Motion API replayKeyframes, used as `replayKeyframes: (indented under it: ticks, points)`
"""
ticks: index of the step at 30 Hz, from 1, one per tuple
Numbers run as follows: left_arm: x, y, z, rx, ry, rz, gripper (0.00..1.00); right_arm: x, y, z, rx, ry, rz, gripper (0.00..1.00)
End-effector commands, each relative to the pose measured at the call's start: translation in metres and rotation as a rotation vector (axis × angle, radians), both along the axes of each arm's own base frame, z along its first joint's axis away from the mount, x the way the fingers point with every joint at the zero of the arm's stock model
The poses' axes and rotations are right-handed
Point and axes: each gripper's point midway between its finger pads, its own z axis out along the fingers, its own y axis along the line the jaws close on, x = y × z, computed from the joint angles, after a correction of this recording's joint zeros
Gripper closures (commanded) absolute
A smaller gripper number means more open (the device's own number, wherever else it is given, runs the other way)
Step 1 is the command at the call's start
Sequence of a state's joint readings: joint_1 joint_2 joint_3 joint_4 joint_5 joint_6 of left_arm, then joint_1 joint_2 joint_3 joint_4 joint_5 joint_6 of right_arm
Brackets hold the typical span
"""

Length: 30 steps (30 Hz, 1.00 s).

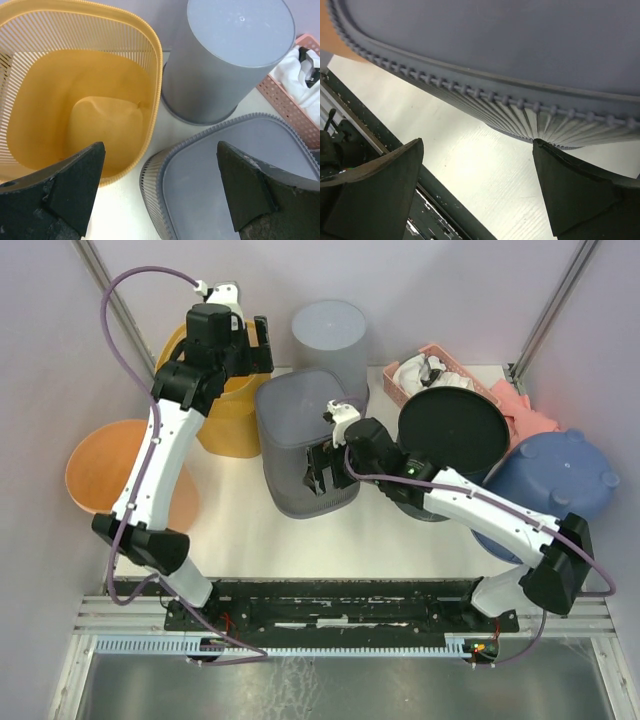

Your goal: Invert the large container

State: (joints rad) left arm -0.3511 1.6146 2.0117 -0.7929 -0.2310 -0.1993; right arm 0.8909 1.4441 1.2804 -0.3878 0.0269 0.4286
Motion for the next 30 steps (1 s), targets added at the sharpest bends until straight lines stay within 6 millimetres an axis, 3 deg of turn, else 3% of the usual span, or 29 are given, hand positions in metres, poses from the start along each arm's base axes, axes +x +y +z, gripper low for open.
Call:
replayKeyframes:
  ticks: [1, 5, 9, 15, 18, 22, 23, 25, 26, 28, 30]
  points:
    - [0.019, 0.0, 0.013, 0.066, -0.038, -0.037, 0.01, -0.002, -0.011, 0.054, 0.125, -0.112, -0.032, 0.01]
    - [0.046, 0.006, 0.001, 0.118, -0.016, 0.01, 0.01, -0.021, -0.05, 0.055, 0.085, -0.15, -0.054, 0.01]
    - [0.072, 0.006, -0.024, 0.132, 0.029, 0.023, 0.04, -0.031, -0.087, 0.065, 0.051, -0.205, -0.116, 0.01]
    - [0.093, 0.006, -0.066, 0.148, 0.104, 0.07, 0.11, -0.034, -0.12, 0.08, 0.027, -0.282, -0.186, 0.01]
    - [0.095, 0.012, -0.077, 0.167, 0.123, 0.105, 0.21, -0.034, -0.121, 0.081, 0.023, -0.286, -0.189, 0.01]
    - [0.097, 0.014, -0.086, 0.194, 0.142, 0.109, 0.41, -0.029, -0.114, 0.074, 0.001, -0.264, -0.19, 0.01]
    - [0.097, 0.015, -0.088, 0.201, 0.145, 0.11, 0.49, -0.028, -0.112, 0.071, -0.005, -0.257, -0.186, 0.01]
    - [0.096, 0.017, -0.088, 0.211, 0.149, 0.112, 0.83, -0.026, -0.106, 0.067, -0.009, -0.243, -0.172, 0.01]
    - [0.096, 0.019, -0.086, 0.214, 0.146, 0.121, 0.95, -0.026, -0.101, 0.065, -0.008, -0.235, -0.158, 0.01]
    - [0.094, 0.02, -0.077, 0.212, 0.129, 0.124, 0.97, -0.024, -0.091, 0.057, -0.008, -0.221, -0.131, 0.01]
    - [0.087, 0.023, -0.055, 0.205, 0.087, 0.123, 0.97, -0.022, -0.08, 0.048, -0.006, -0.22, -0.092, 0.01]
